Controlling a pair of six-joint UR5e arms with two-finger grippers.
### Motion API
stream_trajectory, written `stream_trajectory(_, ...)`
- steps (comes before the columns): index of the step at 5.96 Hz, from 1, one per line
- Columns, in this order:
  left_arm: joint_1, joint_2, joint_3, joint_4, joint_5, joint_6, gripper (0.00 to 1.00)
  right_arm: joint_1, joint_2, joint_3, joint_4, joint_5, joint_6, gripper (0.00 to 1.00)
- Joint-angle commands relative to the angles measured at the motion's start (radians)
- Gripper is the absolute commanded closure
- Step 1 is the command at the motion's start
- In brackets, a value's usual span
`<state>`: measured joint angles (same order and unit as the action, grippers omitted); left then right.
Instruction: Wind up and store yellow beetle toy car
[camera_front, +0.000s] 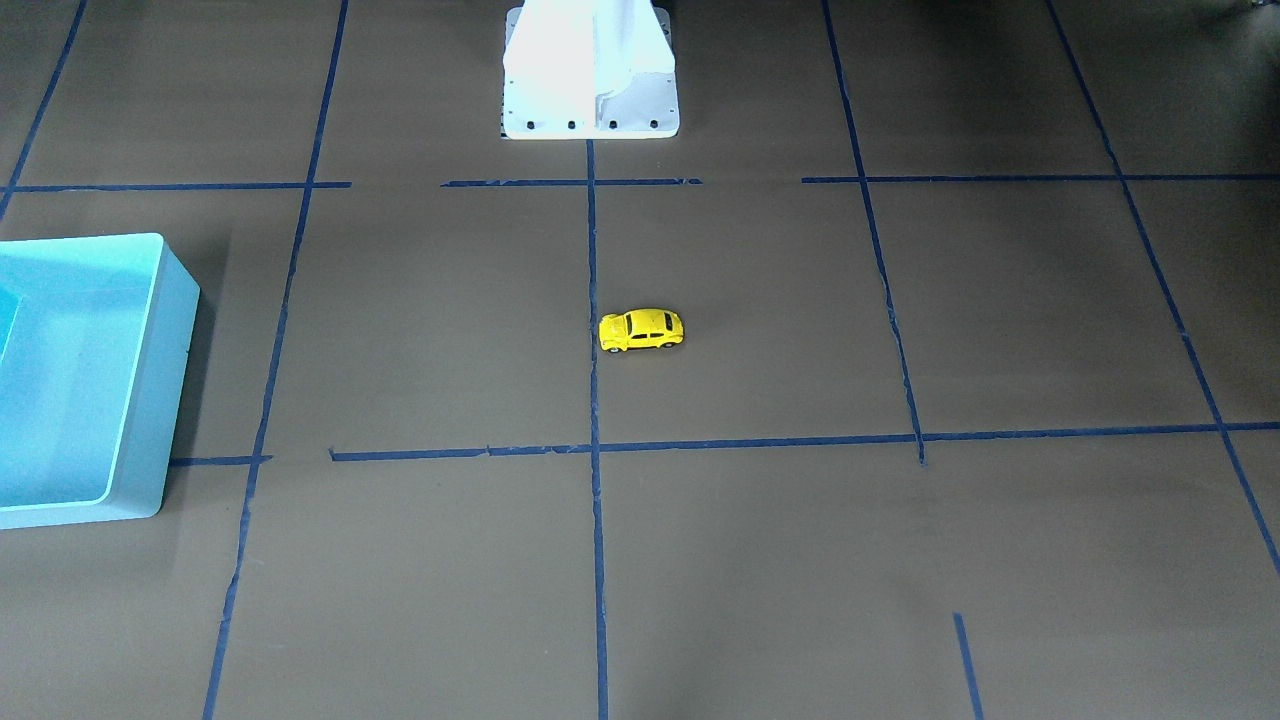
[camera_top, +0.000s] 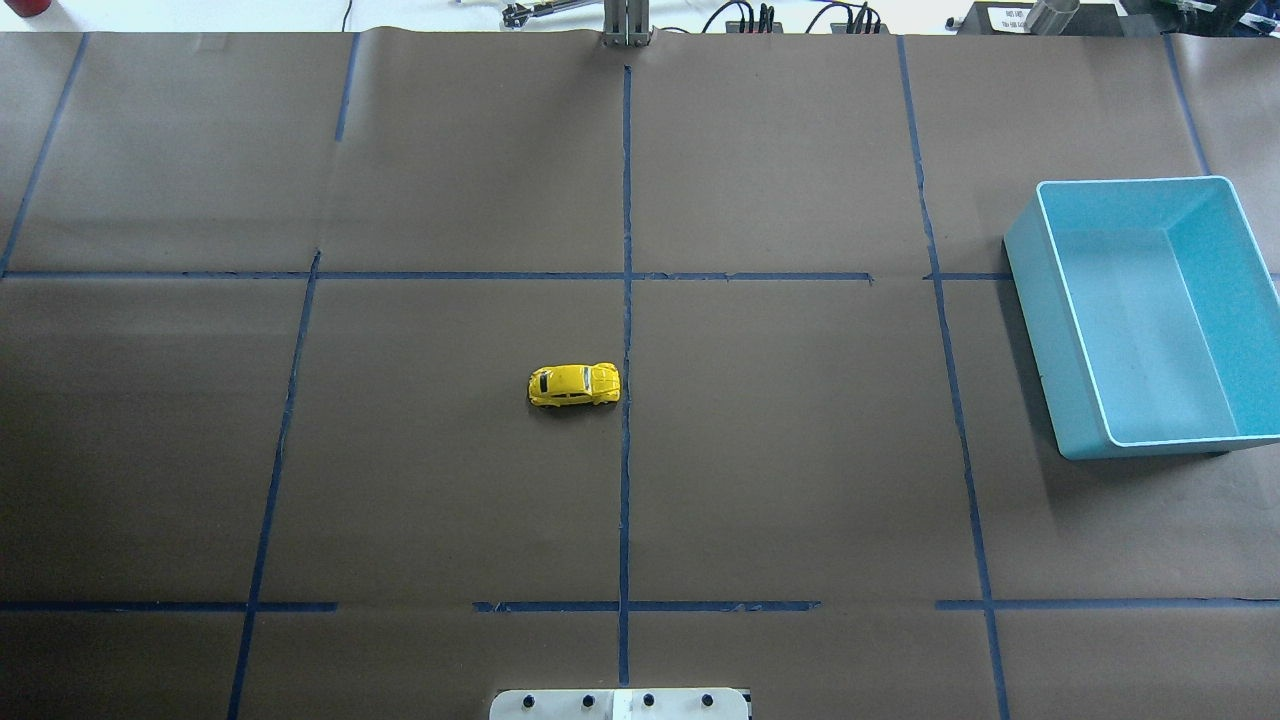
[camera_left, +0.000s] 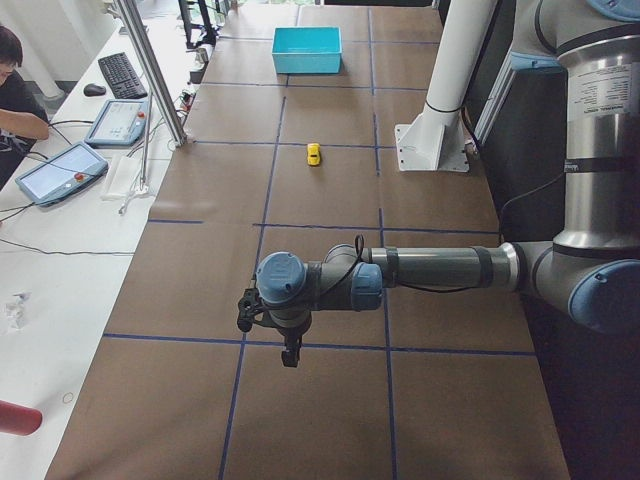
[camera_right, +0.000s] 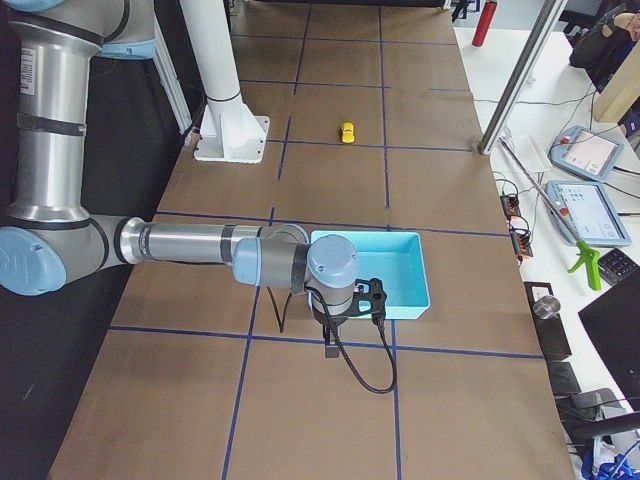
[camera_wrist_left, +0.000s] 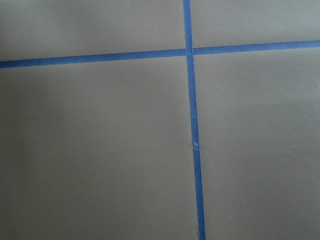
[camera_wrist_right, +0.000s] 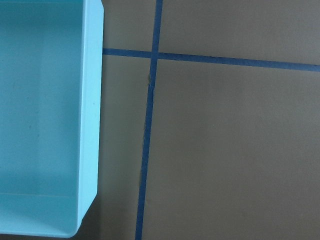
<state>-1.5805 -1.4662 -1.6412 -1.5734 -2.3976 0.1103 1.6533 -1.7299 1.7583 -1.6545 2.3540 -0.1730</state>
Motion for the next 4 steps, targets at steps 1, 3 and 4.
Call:
stream_trajectory(1, 0.000, 0.001, 0.001, 0.001, 0.002, -0.001, 0.00, 0.008, -0.008, 0.003, 0.001, 0.002, 0.000, 0.00)
stream_trajectory(3, 0.000, 0.001, 0.001, 0.000, 0.002, 0.003, 0.00, 0.017, -0.008, 0.001, 0.001, 0.001, 0.000, 0.00)
stream_trajectory(4, -0.001, 0.001, 0.001, 0.001, 0.002, 0.003, 0.00, 0.017, -0.008, 0.001, 0.002, 0.001, -0.002, 0.00)
